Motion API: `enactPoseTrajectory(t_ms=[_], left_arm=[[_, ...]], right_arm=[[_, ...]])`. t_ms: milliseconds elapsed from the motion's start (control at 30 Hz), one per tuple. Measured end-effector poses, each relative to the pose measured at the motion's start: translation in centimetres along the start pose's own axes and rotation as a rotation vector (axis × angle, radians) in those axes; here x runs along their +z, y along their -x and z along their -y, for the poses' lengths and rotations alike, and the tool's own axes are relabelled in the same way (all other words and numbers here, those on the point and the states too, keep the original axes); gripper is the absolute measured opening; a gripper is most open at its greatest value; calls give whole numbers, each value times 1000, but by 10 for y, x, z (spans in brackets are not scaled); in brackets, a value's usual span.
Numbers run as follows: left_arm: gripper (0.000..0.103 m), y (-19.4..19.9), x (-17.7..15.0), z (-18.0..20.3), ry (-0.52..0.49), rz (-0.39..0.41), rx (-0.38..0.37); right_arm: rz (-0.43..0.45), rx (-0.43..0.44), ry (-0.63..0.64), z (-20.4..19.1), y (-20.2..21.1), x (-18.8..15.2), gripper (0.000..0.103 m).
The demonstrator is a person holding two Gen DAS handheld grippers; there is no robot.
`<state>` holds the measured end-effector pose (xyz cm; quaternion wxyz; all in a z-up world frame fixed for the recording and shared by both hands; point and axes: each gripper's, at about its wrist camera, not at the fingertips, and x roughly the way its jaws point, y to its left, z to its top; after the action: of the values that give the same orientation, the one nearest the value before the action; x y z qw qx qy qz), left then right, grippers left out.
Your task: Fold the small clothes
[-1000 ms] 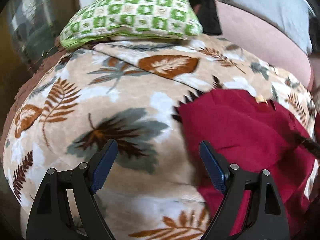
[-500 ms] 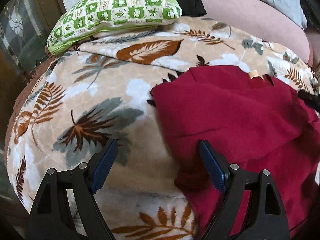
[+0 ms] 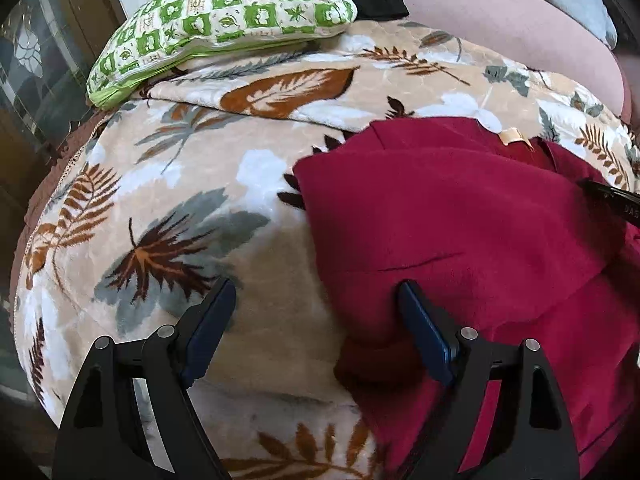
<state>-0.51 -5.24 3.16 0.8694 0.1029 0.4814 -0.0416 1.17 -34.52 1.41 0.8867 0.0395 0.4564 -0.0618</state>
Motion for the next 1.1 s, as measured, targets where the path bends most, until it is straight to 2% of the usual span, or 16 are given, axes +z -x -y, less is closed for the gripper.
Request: enactPoseTrajectory(t_ms=[133,200,233,333,467,533,633,700,767,833,867,900,933,967,1067,1100], left_arm=[[84,10,0,-2,-4,34,11],[84,13,1,-3,16,43,-4],[84,14,2,-1,27,43,-11],[84,18,3,8,14,38,-12],[84,39,5,21,-25,99,-11],[84,45,8,26,-23,111,-35],[84,48,12,40,-32,110,-67],[84,45,11,53,-53,95,-74],[84,40,9,66,-83,72,-77],[84,36,6,76,-115,55,-74],[84,33,4,83,-141,48,-64],[84,32,4,86,-156,48,-54],[84,31,4,87,-162,50,-47],[84,30,5,89,-163,50,-39],[84,29,10,90,-137,49,-61],[84,30,10,91,-133,49,-68]], right_arm=[[27,12,-40,6,24,-6,19],[89,37,-101,19,47,-17,37],[99,35,-114,23,48,-24,51],[-71,-14,-88,26,13,-42,58],[40,22,-150,57,59,-40,58],[96,-65,-178,85,82,-38,58],[103,-299,-231,146,99,-31,62],[28,-478,-274,188,90,-28,69],[-80,-587,-335,229,67,-29,73],[-145,-504,-398,258,44,-37,68],[-171,-365,-430,268,32,-40,36],[-173,-325,-444,272,32,-41,30],[-134,-349,-436,273,42,-38,17],[-31,-334,-414,272,66,-34,7],[243,-249,-464,275,141,-49,7],[292,-229,-470,276,159,-60,7]])
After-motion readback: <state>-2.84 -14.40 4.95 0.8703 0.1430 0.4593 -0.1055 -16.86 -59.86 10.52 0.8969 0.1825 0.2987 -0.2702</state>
